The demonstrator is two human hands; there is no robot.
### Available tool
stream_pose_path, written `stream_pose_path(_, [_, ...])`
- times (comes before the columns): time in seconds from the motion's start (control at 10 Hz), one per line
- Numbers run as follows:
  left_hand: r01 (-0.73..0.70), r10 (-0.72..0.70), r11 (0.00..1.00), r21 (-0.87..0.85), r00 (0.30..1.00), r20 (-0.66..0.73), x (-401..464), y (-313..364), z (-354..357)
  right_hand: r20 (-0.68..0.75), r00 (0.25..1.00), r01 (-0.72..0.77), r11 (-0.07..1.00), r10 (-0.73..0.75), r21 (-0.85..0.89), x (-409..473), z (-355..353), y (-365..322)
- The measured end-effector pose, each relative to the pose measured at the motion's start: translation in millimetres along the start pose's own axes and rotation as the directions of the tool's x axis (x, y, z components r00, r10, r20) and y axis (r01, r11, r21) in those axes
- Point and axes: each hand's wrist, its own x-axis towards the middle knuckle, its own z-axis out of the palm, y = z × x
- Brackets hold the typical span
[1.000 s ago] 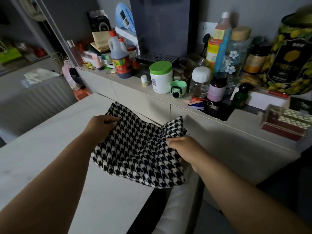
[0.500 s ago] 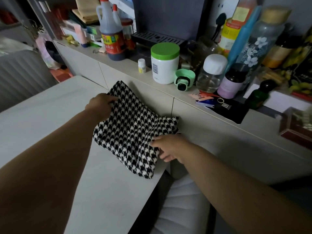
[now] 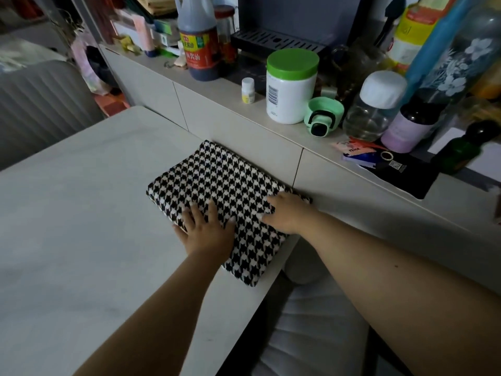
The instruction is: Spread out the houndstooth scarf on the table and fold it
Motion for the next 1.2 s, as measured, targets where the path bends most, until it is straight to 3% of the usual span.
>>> stream_pose_path(0.1, [-0.028, 0.027, 0.997, 0.072, 0.999, 0.022, 4.0, -5.8, 12.8, 0.173, 0.983, -0.066, 0.998, 0.068, -0.017, 9.6, 14.2, 3.4])
stream_pose_path(0.3, [-0.077, 0.076, 0.993, 0.095, 0.997, 0.015, 13.7, -8.8, 12.6, 0.263, 0.963, -0.057, 0.997, 0.068, -0.051, 10.3, 12.4, 1.9])
stream_pose_path(0.6, [-0.031, 0.033, 0.995, 0.095, 0.999, -0.024, -6.4, -0.4, 10.5, 0.223, 0.971, -0.047, 0.984, 0.085, -0.172, 10.6, 27.7, 4.6])
stream_pose_path(0.9, [-0.076, 0.063, 0.983, 0.167, 0.995, 0.08, -56.3, 8.3, 22.4, 0.191, 0.979, -0.04, 0.99, 0.065, -0.135, 10.7, 30.8, 6.8])
stream_pose_path(1.0, [-0.089, 0.07, 0.979, 0.185, 0.992, 0.105, -54.1, 7.6, 24.4, 0.182, 0.982, -0.039, 0.996, 0.052, -0.074, 6.7, 28.2, 6.7])
stream_pose_path(1.1, [-0.092, 0.064, 0.971, 0.219, 0.989, 0.133, -50.2, 7.8, 25.0, 0.118, 0.993, -0.024, 0.993, 0.011, 0.111, -2.5, 16.3, 5.8])
stream_pose_path(1.2, [-0.095, 0.065, 0.972, 0.217, 0.988, 0.141, -53.1, 10.0, 23.6, -0.12, 0.993, 0.038, 0.912, 0.013, 0.409, -15.9, -6.7, 7.2])
